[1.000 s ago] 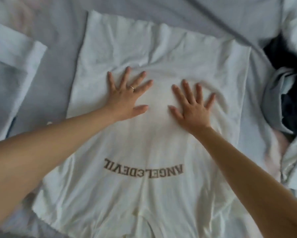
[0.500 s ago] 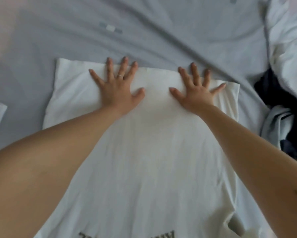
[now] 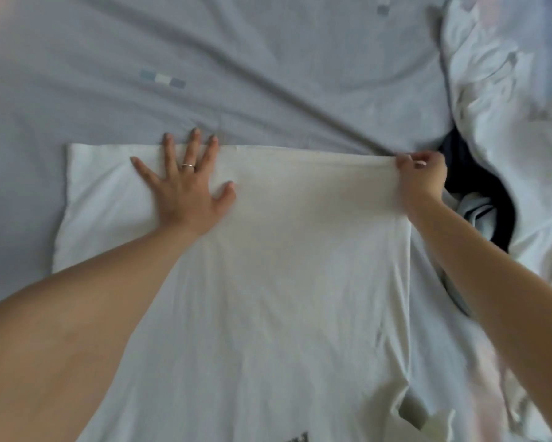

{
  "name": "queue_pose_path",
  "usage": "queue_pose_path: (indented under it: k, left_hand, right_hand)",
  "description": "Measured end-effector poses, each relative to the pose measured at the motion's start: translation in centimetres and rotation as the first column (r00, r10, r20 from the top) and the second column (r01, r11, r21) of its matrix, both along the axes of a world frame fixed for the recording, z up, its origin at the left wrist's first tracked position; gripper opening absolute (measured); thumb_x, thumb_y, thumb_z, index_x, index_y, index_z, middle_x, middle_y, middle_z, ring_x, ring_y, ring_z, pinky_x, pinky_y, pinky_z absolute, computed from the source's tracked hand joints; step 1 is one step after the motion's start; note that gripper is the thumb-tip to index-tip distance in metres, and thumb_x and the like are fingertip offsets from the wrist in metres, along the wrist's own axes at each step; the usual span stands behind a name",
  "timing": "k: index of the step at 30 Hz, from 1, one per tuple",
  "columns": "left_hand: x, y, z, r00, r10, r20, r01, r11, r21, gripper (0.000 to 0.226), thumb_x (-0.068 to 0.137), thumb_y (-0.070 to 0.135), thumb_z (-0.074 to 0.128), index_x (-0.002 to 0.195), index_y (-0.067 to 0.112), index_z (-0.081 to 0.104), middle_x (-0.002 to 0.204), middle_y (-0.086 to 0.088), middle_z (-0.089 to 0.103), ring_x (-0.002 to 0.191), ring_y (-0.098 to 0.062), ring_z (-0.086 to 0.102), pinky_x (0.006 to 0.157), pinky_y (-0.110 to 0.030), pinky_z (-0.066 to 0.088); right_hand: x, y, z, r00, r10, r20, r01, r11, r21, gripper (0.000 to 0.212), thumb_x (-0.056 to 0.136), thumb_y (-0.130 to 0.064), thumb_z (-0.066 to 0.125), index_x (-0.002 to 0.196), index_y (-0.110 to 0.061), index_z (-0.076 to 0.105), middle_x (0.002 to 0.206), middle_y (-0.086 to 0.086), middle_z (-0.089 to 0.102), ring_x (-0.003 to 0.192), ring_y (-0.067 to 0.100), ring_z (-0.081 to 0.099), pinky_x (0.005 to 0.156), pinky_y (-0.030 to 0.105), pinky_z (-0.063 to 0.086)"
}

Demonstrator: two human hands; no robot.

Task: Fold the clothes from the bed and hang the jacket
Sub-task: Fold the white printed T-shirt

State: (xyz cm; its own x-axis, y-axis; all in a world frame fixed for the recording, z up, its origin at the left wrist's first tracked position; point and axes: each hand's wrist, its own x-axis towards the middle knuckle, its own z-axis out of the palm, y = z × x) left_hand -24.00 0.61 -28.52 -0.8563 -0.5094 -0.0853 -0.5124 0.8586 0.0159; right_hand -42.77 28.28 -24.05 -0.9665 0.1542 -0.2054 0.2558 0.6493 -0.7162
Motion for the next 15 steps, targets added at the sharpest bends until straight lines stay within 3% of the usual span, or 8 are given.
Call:
queue_pose_path:
  k: [3,6,9,10,13,14,15]
  left_hand:
    - [-0.2,0.0,0.1,1.0,-0.001,-0.001,0.001,1.0,0.003,0.08,0.076,0.062,0.03,0.15,0.033,0.016,0.16,0.004,0.013,0.146,-0.033,0.006,0.1,-0.079,0.003]
    - [-0.1,-0.1,0.0,1.0,0.001,-0.006,-0.001,1.0,-0.008,0.08,0.076,0.061,0.029,0.15,0.033,0.016,0.16,0.005,0.012,0.146,-0.033,0.005,0.101,-0.078,0.002]
    - [0.0,-0.2,-0.1,1.0,-0.006,-0.003,0.006,1.0,-0.009,0.08,0.077,0.061,0.029,0.151,0.033,0.016,0.16,0.005,0.012,0.146,-0.033,0.005,0.101,-0.078,0.001]
    - [0.0,-0.1,-0.2,1.0,-0.008,-0.003,0.008,1.0,-0.009,0.079,0.078,0.06,0.028,0.151,0.033,0.016,0.16,0.005,0.011,0.146,-0.033,0.005,0.102,-0.077,0.001]
    - [0.0,-0.2,-0.3,0.999,-0.018,-0.038,0.018,1.0,0.003,0.073,0.081,0.054,0.029,0.15,0.032,0.019,0.159,0.004,0.014,0.146,-0.032,0.007,0.104,-0.074,0.001]
    - [-0.1,-0.2,-0.4,0.998,-0.023,-0.052,0.024,1.0,0.016,0.07,0.083,0.052,0.03,0.149,0.031,0.022,0.159,0.004,0.016,0.146,-0.032,0.009,0.106,-0.073,0.001]
    - [-0.1,-0.5,-0.5,0.997,-0.023,-0.078,0.024,1.0,0.016,0.068,0.084,0.051,0.031,0.148,0.03,0.025,0.159,0.003,0.018,0.146,-0.032,0.011,0.107,-0.071,0.001]
  right_hand:
    - [0.0,0.1,0.2,0.984,0.146,-0.1,-0.127,0.976,0.174,0.009,0.095,-0.018,0.048,0.102,-0.012,0.048,0.086,0.0,0.057,0.081,0.019,0.05,0.067,0.026,0.031]
    - [0.6,0.0,-1.2,0.963,0.235,-0.129,-0.158,0.886,0.437,0.016,0.096,-0.02,0.045,0.107,-0.01,0.05,0.104,0.011,0.062,0.093,0.031,0.056,0.066,0.032,0.031]
    - [1.3,-1.4,-1.5,0.926,0.33,-0.185,-0.134,0.743,0.655,0.023,0.093,-0.018,0.044,0.115,-0.015,0.052,0.122,0.014,0.051,0.112,0.033,0.047,0.087,0.039,0.031]
    - [1.7,-1.9,-1.3,0.875,0.426,-0.231,-0.179,0.726,0.664,0.027,0.092,-0.019,0.046,0.117,-0.017,0.053,0.124,0.012,0.05,0.113,0.032,0.045,0.092,0.038,0.029]
    - [3.2,-3.7,-1.9,0.582,0.789,-0.198,-0.621,0.588,0.518,0.027,0.091,-0.027,0.052,0.115,-0.018,0.058,0.113,0.007,0.056,0.105,0.03,0.051,0.09,0.035,0.032]
    - [3.6,-4.1,-2.4,0.561,0.813,-0.153,-0.701,0.566,0.435,0.025,0.09,-0.03,0.056,0.112,-0.018,0.06,0.11,0.006,0.056,0.104,0.029,0.051,0.089,0.033,0.031]
    - [3.9,-4.8,-3.0,0.597,0.789,-0.142,-0.712,0.603,0.359,0.026,0.088,-0.035,0.06,0.108,-0.019,0.06,0.107,0.004,0.055,0.103,0.027,0.05,0.089,0.031,0.03]
